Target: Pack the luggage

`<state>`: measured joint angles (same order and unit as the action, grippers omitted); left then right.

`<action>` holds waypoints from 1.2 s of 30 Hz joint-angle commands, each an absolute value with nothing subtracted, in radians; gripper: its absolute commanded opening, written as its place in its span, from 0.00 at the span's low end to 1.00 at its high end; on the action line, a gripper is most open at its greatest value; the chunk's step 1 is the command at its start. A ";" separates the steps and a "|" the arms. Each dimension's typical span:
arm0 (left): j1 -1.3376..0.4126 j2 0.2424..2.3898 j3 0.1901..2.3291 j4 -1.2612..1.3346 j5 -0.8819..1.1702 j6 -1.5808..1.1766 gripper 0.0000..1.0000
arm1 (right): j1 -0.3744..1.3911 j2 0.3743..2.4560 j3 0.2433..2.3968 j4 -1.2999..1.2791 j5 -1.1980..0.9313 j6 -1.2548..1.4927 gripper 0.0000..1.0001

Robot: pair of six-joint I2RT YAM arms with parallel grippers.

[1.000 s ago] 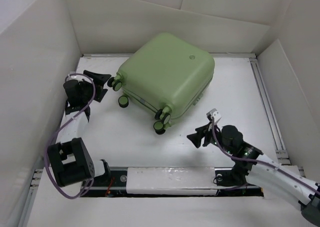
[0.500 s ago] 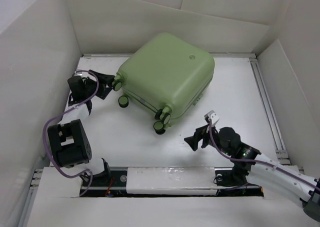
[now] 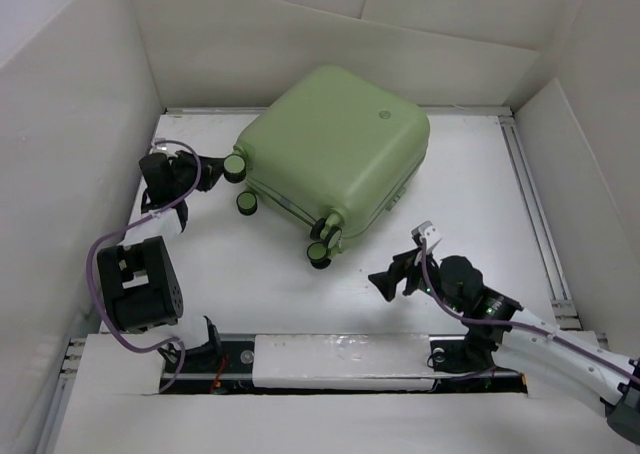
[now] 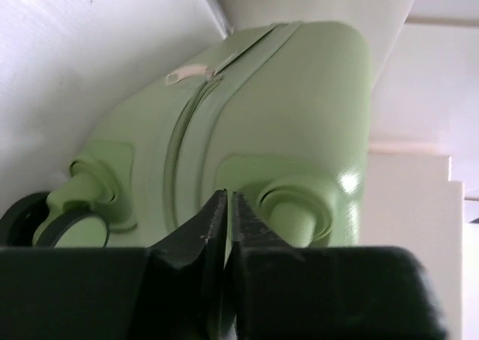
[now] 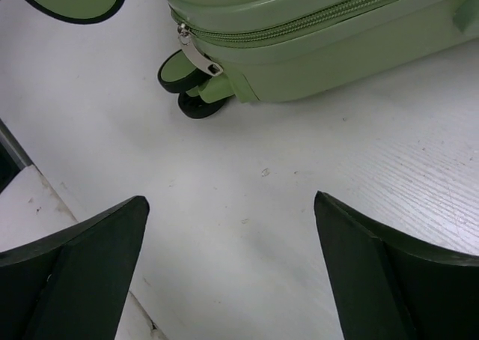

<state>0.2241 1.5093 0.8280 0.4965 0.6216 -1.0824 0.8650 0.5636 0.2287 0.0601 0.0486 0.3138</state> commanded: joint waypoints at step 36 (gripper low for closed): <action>-0.486 0.926 0.589 0.222 0.347 -0.612 0.54 | 0.881 0.621 0.255 0.115 0.118 0.302 0.34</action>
